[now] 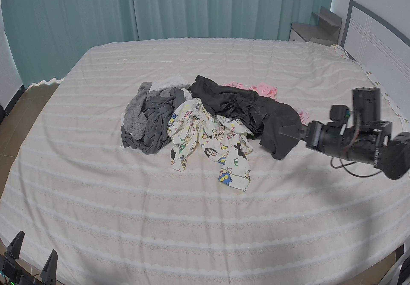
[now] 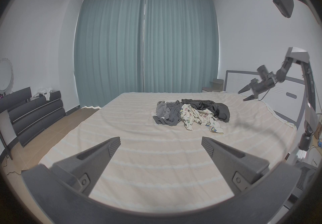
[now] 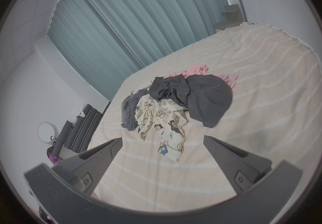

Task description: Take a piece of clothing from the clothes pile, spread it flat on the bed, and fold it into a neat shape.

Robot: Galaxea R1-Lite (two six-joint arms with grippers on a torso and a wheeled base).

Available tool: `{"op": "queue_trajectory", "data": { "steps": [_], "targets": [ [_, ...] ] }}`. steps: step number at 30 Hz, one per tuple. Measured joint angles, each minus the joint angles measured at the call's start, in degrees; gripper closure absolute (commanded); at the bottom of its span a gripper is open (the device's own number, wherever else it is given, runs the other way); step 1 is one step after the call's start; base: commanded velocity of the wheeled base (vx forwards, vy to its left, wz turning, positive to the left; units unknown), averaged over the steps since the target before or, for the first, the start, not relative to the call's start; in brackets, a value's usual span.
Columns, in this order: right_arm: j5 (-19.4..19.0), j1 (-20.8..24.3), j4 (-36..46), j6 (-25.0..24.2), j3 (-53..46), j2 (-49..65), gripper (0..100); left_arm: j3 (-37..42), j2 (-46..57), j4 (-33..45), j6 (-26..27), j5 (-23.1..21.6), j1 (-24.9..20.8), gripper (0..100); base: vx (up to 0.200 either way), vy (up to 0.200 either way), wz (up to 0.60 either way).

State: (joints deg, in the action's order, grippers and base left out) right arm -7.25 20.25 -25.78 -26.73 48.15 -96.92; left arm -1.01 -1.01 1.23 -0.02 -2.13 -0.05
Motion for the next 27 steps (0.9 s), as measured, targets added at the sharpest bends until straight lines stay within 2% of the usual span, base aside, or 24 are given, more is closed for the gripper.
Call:
{"op": "queue_trajectory", "data": {
  "steps": [14,20,27],
  "targets": [
    [8.3,7.5,-2.4,-4.2,31.0,-38.0,0,0.0,0.0,0.0,-0.1,0.0,0.0,0,0.000,0.000,0.00],
    [11.4,8.8,-1.0,-4.4,38.1,-45.6,0,0.0,0.0,0.0,-0.1,0.0,0.0,0,0.000,0.000,0.00],
    [14.2,8.6,-1.0,-1.5,40.2,-48.8,0,0.0,0.0,0.0,-0.2,0.0,0.0,0,0.000,0.000,0.00]
  ]
}}
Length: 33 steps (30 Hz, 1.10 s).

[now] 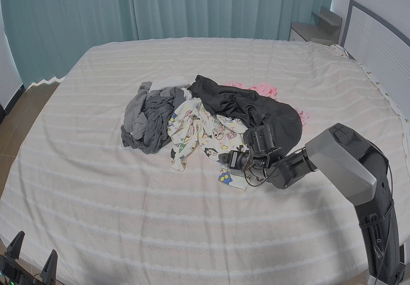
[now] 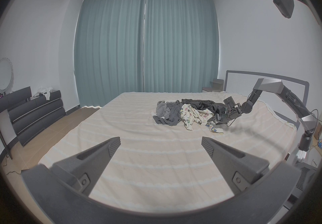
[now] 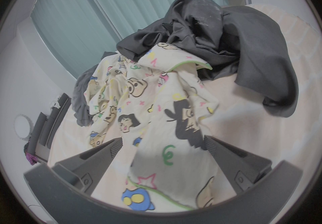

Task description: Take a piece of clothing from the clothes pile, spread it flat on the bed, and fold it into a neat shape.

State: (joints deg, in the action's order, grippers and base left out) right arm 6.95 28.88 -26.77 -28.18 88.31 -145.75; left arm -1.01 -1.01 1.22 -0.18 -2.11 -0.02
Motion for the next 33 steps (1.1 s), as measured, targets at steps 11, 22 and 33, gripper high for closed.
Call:
{"op": "queue_trajectory", "data": {
  "steps": [11,22,33],
  "targets": [
    [1.5,-1.1,-0.5,0.8,-2.2,1.0,0,0.0,0.0,0.0,0.0,0.0,0.0,0,0.000,0.000,0.00],
    [0.9,0.7,2.5,0.3,1.6,-1.5,100,0.0,0.0,0.0,0.0,0.0,0.0,0,0.000,0.000,0.00],
    [0.3,1.5,2.4,-2.8,-1.0,-0.7,100,0.0,0.0,0.0,0.0,0.0,0.0,0,0.000,0.000,0.00]
  ]
}}
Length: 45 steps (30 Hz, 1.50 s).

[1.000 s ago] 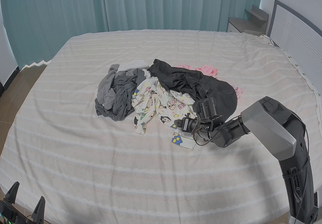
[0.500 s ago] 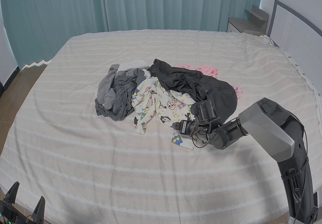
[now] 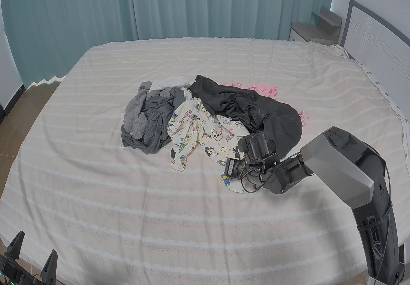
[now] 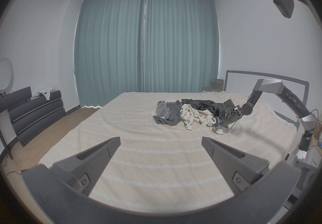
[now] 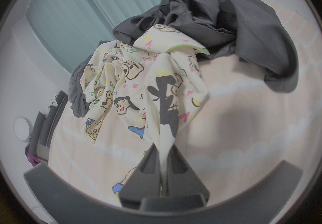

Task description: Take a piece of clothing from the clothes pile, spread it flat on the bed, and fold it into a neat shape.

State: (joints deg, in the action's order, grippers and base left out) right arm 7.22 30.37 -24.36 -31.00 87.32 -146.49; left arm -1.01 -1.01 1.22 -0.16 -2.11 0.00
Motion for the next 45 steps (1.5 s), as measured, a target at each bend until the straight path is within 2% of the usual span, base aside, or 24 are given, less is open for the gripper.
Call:
{"op": "queue_trajectory", "data": {
  "steps": [8,22,28,31,37,45],
  "targets": [
    [-5.4,-0.4,-3.2,-5.2,-10.2,6.6,100,0.0,0.0,0.0,0.1,0.0,0.0,0,0.000,0.000,0.00],
    [-11.6,-0.3,-28.4,-6.1,-42.5,25.9,100,0.0,0.0,0.0,1.2,0.3,0.0,0,0.000,0.000,0.00],
    [-13.3,0.6,-32.0,-5.9,-50.3,36.7,100,-3.7,-0.6,-2.1,-1.1,-0.1,-0.1,0,0.000,0.000,0.00],
    [-13.9,1.5,-32.6,-5.9,-51.8,40.9,100,-9.1,-2.7,-2.3,-1.6,-2.3,-0.3,0,0.000,0.000,0.00],
    [-15.0,4.5,-32.1,-5.4,-52.3,48.5,100,-17.1,-13.0,-3.0,-0.3,-10.9,-0.7,0,0.000,0.000,0.00],
    [-15.8,9.1,-23.6,-4.1,-46.5,57.1,100,-22.8,-34.2,-4.9,5.2,-19.0,-3.6,0,0.000,0.000,0.00]
  ]
}}
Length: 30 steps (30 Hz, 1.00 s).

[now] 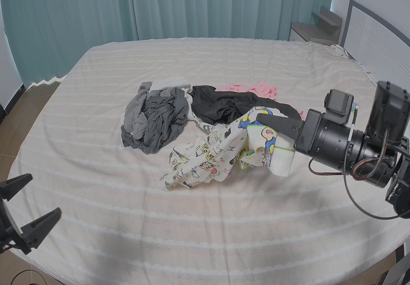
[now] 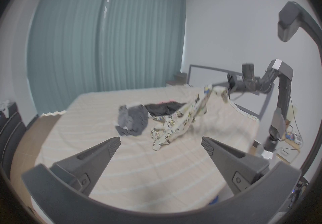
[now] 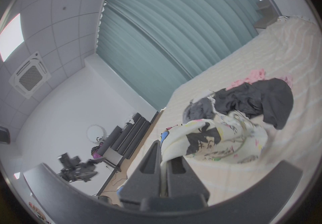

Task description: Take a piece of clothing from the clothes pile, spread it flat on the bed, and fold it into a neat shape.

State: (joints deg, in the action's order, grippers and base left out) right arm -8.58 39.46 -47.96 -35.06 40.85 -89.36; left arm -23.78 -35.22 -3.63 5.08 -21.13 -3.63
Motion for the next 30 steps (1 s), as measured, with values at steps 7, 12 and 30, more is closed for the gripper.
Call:
{"op": "queue_trajectory", "data": {
  "steps": [7,12,30],
  "targets": [
    [-0.9,3.6,6.1,1.3,6.0,5.1,100,-2.1,-19.5,-4.6,2.4,-2.9,-8.8,0,0.000,0.000,0.00],
    [-1.2,6.2,8.4,2.0,8.6,7.4,100,-2.7,-33.0,-13.1,2.6,-4.0,-15.0,0,0.000,0.000,0.00],
    [1.4,11.9,13.2,3.6,17.2,6.4,100,-3.4,-48.7,-34.2,-21.5,5.5,-39.1,0,0.000,0.000,0.00]
  ]
}}
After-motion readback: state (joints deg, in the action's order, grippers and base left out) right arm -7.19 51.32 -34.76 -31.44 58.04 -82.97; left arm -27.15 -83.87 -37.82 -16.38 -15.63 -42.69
